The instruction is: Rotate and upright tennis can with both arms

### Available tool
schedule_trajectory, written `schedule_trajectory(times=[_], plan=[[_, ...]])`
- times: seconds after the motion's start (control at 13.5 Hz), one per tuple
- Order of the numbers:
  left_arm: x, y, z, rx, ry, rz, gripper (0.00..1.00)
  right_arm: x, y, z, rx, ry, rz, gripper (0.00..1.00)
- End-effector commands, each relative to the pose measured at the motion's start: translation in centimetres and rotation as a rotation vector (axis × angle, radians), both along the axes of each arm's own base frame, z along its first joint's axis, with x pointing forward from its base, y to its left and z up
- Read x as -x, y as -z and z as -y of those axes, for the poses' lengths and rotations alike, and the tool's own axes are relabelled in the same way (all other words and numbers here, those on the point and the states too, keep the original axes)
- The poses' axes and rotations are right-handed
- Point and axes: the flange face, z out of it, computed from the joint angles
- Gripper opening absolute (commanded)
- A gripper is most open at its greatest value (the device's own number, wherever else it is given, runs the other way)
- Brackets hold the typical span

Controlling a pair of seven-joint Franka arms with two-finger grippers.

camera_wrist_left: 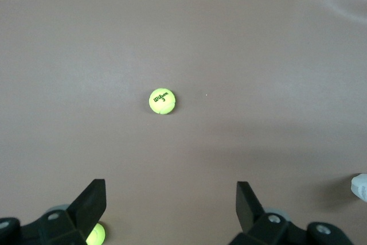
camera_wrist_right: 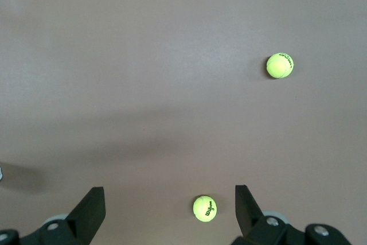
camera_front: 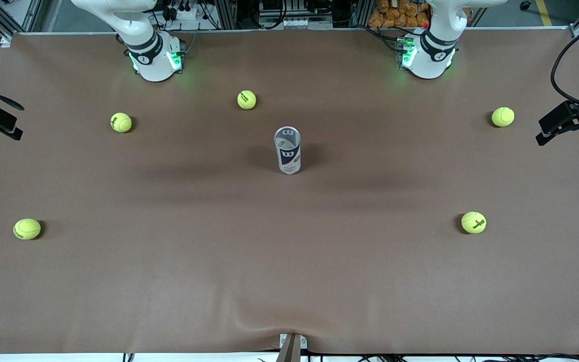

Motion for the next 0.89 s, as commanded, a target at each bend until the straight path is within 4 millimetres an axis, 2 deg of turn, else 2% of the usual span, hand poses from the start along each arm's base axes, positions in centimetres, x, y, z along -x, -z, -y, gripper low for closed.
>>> schedule_trajectory(times=[0.0, 0.22, 0.82], plan=[[-0.03, -0.56, 0.14, -0.023, 0.019, -0.010, 1.00, 0.09, -0.18, -0.06, 0.011, 0.002, 0.004, 1.00], [0.17, -0.51, 0.82, -0.015, 0.034, -0.022, 1.00, 0.10, -0.16, -0.06, 0.011, 0.001, 0.003, 1.00], [0.38, -0.30, 0.97, -0.010, 0.050, -0.039, 1.00, 0.13, -0.15, 0.04, 0.012, 0.002, 0.001, 1.00]])
